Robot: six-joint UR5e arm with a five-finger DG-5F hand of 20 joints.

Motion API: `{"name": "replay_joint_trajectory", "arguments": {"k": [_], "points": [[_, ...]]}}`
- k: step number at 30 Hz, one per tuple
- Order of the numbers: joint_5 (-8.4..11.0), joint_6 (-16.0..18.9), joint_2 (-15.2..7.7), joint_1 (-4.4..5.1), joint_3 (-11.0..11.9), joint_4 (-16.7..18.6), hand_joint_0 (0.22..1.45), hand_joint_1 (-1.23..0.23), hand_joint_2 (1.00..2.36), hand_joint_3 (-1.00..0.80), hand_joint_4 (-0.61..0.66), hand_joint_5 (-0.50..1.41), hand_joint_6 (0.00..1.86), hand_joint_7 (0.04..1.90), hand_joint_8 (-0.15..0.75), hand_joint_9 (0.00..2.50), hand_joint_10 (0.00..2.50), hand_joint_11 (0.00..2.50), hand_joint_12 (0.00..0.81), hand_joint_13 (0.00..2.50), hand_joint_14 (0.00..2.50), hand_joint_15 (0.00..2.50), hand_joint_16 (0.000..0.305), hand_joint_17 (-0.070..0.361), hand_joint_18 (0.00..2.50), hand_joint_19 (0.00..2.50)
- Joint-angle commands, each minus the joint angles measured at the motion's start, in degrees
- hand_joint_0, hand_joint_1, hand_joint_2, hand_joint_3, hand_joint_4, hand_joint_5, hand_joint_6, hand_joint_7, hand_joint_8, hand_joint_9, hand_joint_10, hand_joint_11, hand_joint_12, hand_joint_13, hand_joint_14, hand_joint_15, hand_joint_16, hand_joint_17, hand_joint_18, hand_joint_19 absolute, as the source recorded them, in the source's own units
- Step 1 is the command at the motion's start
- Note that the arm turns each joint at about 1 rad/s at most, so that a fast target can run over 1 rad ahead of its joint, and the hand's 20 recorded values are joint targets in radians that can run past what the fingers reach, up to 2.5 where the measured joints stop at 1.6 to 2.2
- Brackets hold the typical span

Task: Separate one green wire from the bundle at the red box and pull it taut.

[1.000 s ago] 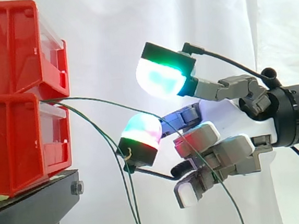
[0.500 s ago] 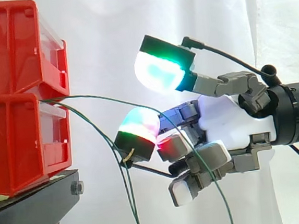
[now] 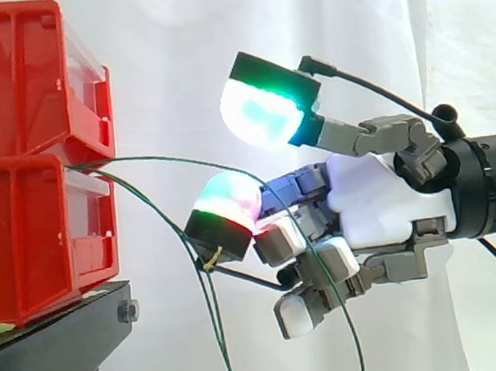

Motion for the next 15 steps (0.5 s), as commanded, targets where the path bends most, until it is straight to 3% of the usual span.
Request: {"name": "replay_joint_trajectory", "arguments": {"k": [1,15], "points": [[0.00,0.00,0.04,0.00,0.00,0.02,0.54,-0.50,1.00,-0.50,0.23,-0.22,0.83,0.90,0.384,1.20,0.02,0.80,0.366,1.10,0.02,0.52,0.052,0.117,0.92,0.37],[0.00,0.00,-0.04,0.00,0.00,0.02,0.54,-0.50,1.00,-0.50,0.22,-0.22,0.83,0.91,0.372,1.32,0.02,1.00,0.365,1.04,0.02,0.51,0.052,0.116,0.89,0.37]]}}
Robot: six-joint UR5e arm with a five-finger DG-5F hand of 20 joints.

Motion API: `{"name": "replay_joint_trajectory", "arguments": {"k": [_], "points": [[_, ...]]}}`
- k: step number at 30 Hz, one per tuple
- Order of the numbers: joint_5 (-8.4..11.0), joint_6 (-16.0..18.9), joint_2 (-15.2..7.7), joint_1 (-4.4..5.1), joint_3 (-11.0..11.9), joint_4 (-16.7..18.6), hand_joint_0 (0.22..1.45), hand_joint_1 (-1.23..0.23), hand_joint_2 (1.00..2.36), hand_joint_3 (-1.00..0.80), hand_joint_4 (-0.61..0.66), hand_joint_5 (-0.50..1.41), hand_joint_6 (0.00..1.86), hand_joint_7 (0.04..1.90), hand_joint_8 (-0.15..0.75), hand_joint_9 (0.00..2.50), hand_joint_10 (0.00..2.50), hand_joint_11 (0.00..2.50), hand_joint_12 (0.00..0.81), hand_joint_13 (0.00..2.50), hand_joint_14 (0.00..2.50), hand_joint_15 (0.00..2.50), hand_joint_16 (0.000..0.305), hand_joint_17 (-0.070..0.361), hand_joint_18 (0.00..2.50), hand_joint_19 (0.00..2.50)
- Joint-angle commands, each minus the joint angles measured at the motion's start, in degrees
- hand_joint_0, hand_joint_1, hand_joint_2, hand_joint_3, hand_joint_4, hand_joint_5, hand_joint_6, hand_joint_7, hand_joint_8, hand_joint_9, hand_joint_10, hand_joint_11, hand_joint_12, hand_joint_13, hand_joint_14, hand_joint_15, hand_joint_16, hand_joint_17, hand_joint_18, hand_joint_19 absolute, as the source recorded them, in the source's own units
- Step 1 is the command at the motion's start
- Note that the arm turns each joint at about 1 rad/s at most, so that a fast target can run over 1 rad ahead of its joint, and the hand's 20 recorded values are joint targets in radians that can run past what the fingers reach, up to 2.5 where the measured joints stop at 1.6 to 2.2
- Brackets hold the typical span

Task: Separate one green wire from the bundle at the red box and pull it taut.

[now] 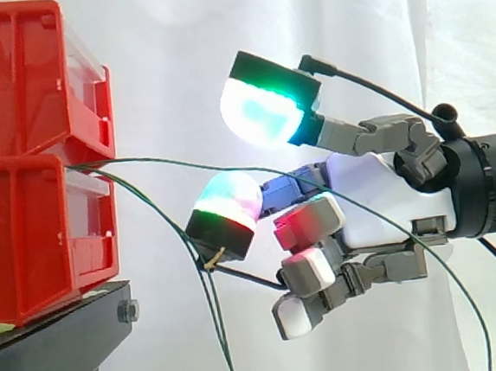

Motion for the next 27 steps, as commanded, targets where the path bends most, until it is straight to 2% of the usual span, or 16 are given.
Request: {"name": "replay_joint_trajectory", "arguments": {"k": [1,10,15,20,22,27], "points": [[-0.08,0.00,-0.06,-0.09,0.00,0.00,0.54,-0.50,1.00,-0.50,0.22,-0.22,0.83,0.91,0.368,1.32,0.02,1.00,0.363,1.04,0.02,0.51,0.052,0.116,0.89,0.37],[-0.61,0.00,0.02,-0.61,0.09,0.00,0.55,-0.51,1.00,-0.50,0.21,-0.22,0.83,0.91,0.354,1.31,0.02,1.07,0.364,1.03,0.02,0.51,0.052,0.116,0.89,0.37],[-1.22,-0.35,0.02,-1.23,1.93,-0.44,0.55,-0.55,1.00,-0.50,0.21,-0.22,0.83,0.91,0.351,1.32,0.02,1.15,0.362,1.04,0.02,0.51,0.051,0.115,0.89,0.38],[-1.40,-0.88,0.02,-1.76,3.78,-2.64,0.57,-0.62,1.00,-0.48,0.20,-0.22,0.83,0.91,0.340,1.31,0.02,1.23,0.358,1.04,0.02,0.52,0.050,0.114,0.89,0.38],[-1.40,-1.05,0.02,-1.67,4.39,-3.96,0.58,-0.64,1.00,-0.48,0.20,-0.22,0.84,0.92,0.334,1.32,0.01,1.26,0.356,1.04,0.02,0.52,0.050,0.114,0.89,0.37],[-1.13,-1.23,-0.06,-1.49,4.39,-4.48,0.58,-0.67,1.00,-0.48,0.20,-0.22,0.84,0.91,0.331,1.34,0.01,1.41,0.355,1.05,0.02,0.53,0.050,0.112,0.89,0.37]]}}
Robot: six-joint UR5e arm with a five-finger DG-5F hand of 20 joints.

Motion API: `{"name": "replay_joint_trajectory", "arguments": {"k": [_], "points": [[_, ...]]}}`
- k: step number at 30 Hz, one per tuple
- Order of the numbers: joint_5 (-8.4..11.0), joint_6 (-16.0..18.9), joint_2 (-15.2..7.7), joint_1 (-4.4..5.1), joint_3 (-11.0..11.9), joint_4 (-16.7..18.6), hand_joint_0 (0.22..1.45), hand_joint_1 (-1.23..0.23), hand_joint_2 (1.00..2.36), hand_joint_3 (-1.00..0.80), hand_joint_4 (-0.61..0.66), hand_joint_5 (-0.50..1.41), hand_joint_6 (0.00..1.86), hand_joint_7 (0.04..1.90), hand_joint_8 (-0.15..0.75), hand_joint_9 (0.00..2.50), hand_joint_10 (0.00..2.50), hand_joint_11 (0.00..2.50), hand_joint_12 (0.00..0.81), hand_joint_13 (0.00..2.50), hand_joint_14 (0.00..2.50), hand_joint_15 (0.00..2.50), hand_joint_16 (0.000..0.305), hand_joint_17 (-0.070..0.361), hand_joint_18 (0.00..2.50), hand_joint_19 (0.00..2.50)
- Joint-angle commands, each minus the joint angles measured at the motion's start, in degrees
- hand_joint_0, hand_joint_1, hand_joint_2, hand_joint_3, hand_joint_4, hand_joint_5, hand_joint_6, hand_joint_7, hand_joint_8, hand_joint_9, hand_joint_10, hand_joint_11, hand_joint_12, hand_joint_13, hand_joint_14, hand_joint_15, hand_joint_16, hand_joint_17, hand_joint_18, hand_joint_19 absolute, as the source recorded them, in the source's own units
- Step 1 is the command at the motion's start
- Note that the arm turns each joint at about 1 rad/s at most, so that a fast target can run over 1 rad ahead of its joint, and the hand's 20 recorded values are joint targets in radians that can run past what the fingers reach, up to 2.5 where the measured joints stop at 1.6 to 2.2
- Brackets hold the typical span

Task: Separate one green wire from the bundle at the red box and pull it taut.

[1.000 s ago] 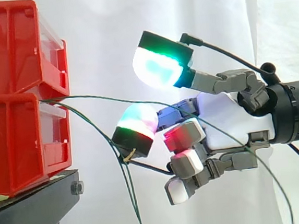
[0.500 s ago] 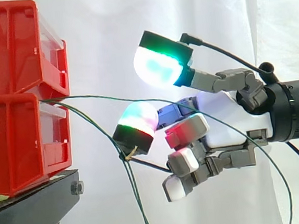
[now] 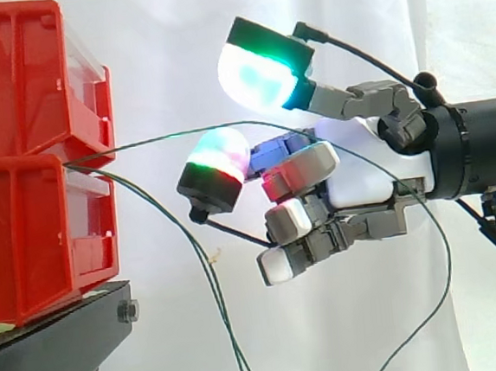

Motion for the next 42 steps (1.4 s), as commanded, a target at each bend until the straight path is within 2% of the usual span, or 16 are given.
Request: {"name": "replay_joint_trajectory", "arguments": {"k": [1,12,31,36,42], "points": [[0.14,-0.25,0.01,0.20,0.11,-0.50,0.58,-0.67,1.00,-0.48,0.20,-0.23,0.84,0.91,0.322,1.35,0.01,1.42,0.357,1.05,0.02,0.53,0.050,0.112,0.89,0.37],[0.31,-0.60,-0.08,0.47,0.11,-0.50,0.59,-0.68,1.00,-0.48,0.19,-0.22,0.84,0.90,0.315,1.40,0.00,1.55,0.353,1.06,0.02,0.54,0.049,0.111,0.89,0.37],[0.05,-1.04,0.01,0.47,0.11,-0.68,0.61,-0.67,1.01,-0.35,0.18,-0.22,0.86,0.92,0.308,1.43,0.00,1.65,0.349,1.07,0.02,0.55,0.049,0.109,0.89,0.39],[-0.04,-1.04,0.01,0.20,0.81,-1.56,0.60,-0.67,1.01,-0.32,0.17,-0.22,0.87,0.93,0.312,1.43,0.00,1.65,0.350,1.07,0.02,0.56,0.049,0.109,0.90,0.40],[-0.13,-1.48,0.01,0.03,2.39,-3.93,0.60,-0.67,1.02,-0.18,0.12,-0.21,0.90,0.95,0.310,1.42,0.00,1.66,0.349,1.07,0.02,0.55,0.049,0.109,0.90,0.39]]}}
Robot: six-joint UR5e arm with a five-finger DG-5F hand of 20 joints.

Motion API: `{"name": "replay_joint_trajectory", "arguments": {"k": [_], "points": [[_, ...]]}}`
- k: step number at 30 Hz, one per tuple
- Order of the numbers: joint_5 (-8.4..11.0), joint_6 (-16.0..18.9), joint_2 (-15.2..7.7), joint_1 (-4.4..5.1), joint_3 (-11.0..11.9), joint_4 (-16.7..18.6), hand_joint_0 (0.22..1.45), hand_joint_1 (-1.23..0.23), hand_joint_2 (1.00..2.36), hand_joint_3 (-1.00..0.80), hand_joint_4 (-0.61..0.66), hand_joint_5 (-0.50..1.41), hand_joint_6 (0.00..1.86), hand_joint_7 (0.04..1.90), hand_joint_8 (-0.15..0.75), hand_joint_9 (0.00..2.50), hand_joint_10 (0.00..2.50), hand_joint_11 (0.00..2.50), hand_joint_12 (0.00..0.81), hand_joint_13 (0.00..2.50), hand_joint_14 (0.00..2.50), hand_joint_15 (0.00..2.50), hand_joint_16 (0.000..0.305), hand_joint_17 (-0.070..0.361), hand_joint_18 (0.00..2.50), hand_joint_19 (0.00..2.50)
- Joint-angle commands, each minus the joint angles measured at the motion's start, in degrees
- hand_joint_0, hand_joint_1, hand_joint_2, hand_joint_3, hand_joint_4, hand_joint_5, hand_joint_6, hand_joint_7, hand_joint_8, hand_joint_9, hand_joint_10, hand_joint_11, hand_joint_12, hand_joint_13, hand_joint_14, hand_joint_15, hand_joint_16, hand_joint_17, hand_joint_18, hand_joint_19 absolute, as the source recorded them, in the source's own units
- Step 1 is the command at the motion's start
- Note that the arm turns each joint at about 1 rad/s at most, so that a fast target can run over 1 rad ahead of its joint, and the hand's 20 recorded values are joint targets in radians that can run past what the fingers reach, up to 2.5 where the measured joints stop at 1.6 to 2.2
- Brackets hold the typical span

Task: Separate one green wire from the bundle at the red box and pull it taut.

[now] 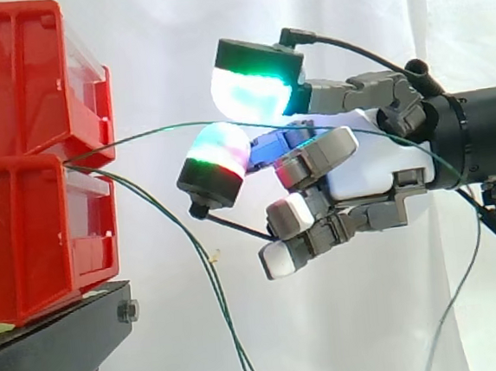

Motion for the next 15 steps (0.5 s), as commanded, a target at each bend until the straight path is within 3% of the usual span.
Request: {"name": "replay_joint_trajectory", "arguments": {"k": [1,15], "points": [[-0.05,-0.15,-0.02,-0.10,0.89,-1.54,0.60,-0.67,1.02,-0.17,0.11,-0.21,0.90,0.95,0.317,1.42,0.00,1.66,0.349,1.07,0.02,0.55,0.049,0.110,0.90,0.39],[-0.05,-0.68,0.42,-0.27,1.16,-3.30,0.61,-0.73,1.02,-0.17,0.11,-0.21,0.90,0.92,0.317,1.35,0.00,1.65,0.348,1.05,0.02,0.55,0.049,0.109,0.89,0.38]]}}
